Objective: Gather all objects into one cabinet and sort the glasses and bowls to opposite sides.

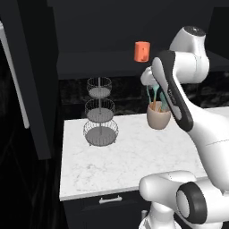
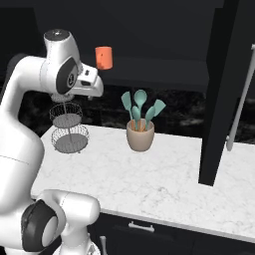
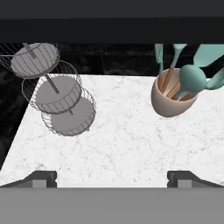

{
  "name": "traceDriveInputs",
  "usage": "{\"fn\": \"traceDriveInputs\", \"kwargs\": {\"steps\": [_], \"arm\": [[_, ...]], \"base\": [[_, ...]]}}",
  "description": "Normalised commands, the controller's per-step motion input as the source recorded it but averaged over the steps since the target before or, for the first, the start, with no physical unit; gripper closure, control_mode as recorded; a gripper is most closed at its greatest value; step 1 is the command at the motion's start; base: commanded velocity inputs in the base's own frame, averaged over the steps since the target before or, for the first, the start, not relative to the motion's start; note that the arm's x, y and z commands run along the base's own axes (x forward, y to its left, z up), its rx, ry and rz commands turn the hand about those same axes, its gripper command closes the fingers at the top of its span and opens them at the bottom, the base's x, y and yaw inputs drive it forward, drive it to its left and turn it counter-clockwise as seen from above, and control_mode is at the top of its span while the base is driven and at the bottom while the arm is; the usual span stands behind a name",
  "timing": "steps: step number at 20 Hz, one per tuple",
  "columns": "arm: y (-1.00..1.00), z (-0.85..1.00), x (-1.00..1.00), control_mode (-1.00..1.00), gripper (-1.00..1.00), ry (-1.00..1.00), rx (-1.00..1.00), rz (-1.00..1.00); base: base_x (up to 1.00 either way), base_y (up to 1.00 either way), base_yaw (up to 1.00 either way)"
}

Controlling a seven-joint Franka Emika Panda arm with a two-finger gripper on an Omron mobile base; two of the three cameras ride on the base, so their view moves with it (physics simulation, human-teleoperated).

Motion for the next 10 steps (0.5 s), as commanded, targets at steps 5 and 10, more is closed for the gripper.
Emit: {"fn": "traceDriveInputs", "kwargs": {"steps": [5, 10], "arm": [[0.0, 0.57, -0.11, -1.0, -1.0, -0.31, 0.0, -0.04], [0.0, 0.52, 0.0, -1.0, -1.0, -0.27, 0.0, -0.08]], "base": [[0.0, 0.0, 0.0], [0.0, 0.0, 0.0]]}}
